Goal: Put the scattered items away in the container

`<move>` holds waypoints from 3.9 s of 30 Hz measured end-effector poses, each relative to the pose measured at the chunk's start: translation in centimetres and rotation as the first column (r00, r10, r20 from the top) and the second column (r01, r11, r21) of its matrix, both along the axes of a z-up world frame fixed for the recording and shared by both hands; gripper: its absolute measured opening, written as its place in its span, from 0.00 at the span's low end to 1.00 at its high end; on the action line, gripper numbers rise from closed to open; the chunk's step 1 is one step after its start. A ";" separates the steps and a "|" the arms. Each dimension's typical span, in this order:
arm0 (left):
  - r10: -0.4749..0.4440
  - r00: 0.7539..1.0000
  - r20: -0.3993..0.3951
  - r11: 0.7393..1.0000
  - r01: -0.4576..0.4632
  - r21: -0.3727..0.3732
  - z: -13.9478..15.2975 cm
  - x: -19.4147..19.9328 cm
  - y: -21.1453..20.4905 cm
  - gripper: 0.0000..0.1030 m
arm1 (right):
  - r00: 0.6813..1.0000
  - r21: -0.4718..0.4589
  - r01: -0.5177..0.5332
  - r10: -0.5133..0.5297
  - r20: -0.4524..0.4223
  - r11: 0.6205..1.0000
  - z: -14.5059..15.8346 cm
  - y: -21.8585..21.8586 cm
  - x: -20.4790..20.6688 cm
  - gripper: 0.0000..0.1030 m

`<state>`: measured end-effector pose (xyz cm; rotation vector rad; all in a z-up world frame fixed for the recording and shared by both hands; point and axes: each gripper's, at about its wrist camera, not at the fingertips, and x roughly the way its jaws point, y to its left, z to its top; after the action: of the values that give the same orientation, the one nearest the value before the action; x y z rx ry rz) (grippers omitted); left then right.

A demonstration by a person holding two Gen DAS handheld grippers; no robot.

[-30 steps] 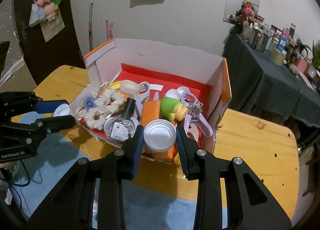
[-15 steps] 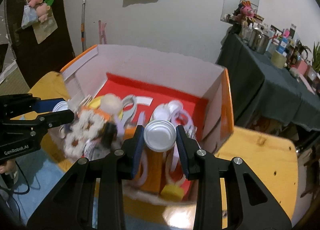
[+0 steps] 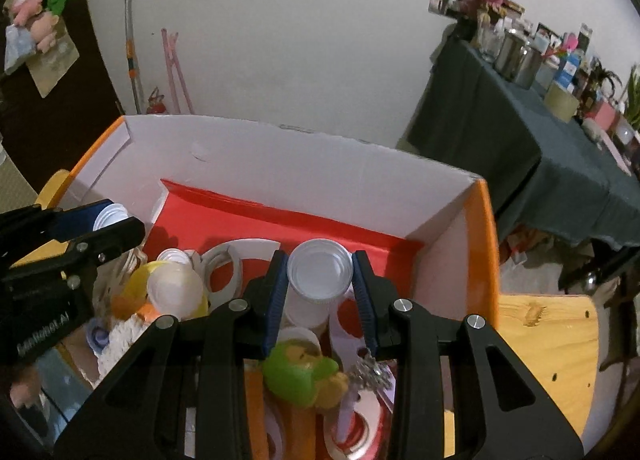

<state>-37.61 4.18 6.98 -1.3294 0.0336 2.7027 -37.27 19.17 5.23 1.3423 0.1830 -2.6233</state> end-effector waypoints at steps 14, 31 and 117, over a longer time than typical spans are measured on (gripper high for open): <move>0.012 1.000 0.023 1.000 -0.012 -0.027 -0.8 -1.2 1.0 0.34 | 0.999 0.032 0.033 -0.033 0.023 0.999 -1.2 -0.3 -0.9 0.30; 0.011 0.998 0.054 0.997 -0.006 -0.078 -3.0 -2.2 2.8 0.34 | 0.998 0.066 0.038 -0.042 0.054 0.997 -3.2 -0.6 -0.9 0.30; 0.030 0.999 0.046 0.991 -0.023 -0.133 -3.5 -2.1 2.8 0.41 | 0.997 0.099 0.062 -0.066 0.038 0.993 -3.2 -0.7 -0.7 0.51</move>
<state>-39.76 6.97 3.47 -1.4390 0.1950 2.7322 -37.96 18.51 1.99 1.4554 0.2695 -2.6683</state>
